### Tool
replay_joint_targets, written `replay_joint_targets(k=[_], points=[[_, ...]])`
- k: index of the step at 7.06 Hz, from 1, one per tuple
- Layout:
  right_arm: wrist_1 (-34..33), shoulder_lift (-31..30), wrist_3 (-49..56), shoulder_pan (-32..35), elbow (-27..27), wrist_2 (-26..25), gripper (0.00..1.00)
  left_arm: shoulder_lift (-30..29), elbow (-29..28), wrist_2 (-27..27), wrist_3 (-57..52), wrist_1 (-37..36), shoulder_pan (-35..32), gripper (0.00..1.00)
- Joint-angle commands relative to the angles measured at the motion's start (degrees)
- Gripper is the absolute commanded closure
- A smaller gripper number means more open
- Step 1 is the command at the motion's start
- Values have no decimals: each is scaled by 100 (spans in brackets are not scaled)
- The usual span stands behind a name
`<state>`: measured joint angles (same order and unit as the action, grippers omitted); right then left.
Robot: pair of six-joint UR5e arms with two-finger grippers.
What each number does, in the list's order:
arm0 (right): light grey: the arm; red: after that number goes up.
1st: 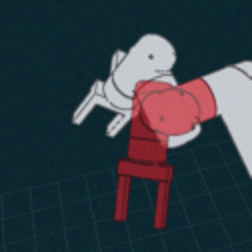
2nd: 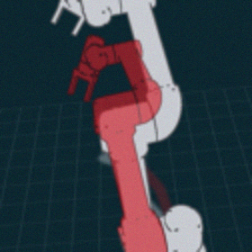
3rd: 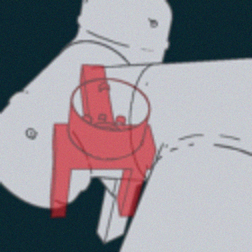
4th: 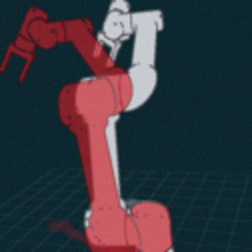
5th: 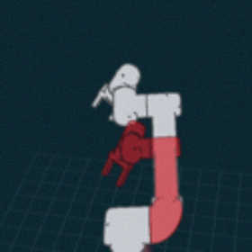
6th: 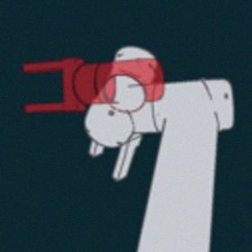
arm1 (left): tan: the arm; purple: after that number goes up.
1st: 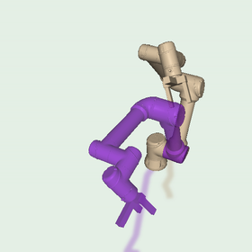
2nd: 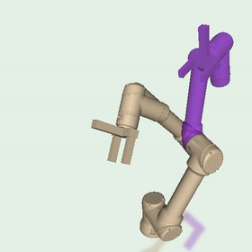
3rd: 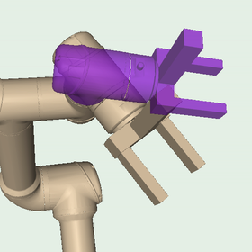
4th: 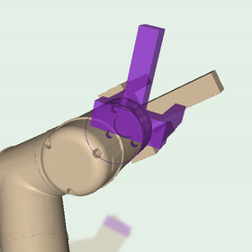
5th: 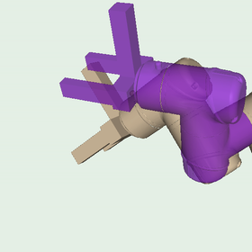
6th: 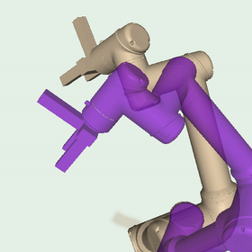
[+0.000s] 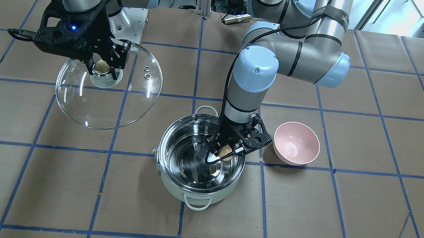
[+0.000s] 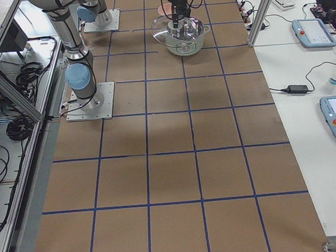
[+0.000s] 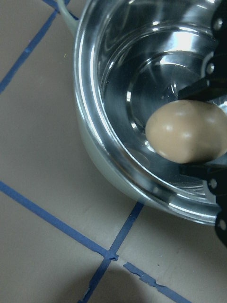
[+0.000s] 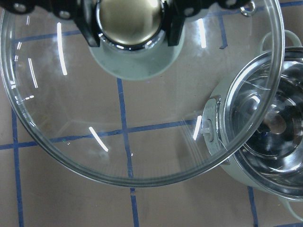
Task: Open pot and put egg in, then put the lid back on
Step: 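Release the egg into the pot with left gripper while right brings lid back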
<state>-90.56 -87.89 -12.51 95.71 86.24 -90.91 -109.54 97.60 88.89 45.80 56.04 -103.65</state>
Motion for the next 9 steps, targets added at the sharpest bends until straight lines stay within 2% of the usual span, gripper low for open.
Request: replay_joint_targets(k=[1, 4, 5, 6, 7, 8, 9], points=[[-49, -9, -14, 9, 15, -6, 85, -67, 57, 390, -18, -14, -59, 37], [-41, -44, 20, -9, 24, -15, 85, 81, -249, 454, -350, -154, -50, 31], [-58, -44, 29, 70, -2, -15, 85, 187, -433, 437, -378, -85, 19, 26], [-232, 121, -101, 149, -46, 90, 86, 423, -505, 367, -413, 290, 290, 27], [-852, 488, -607, 289, -107, 822, 86, 912, -514, -191, -927, 998, 780, 27], [-1267, 884, -847, 647, -177, 951, 85, 1378, -488, -396, -1602, 1901, 1394, 27], [-1480, 1175, -1206, 998, -213, 743, 86, 1740, -531, -459, -2314, 2537, 1843, 26]])
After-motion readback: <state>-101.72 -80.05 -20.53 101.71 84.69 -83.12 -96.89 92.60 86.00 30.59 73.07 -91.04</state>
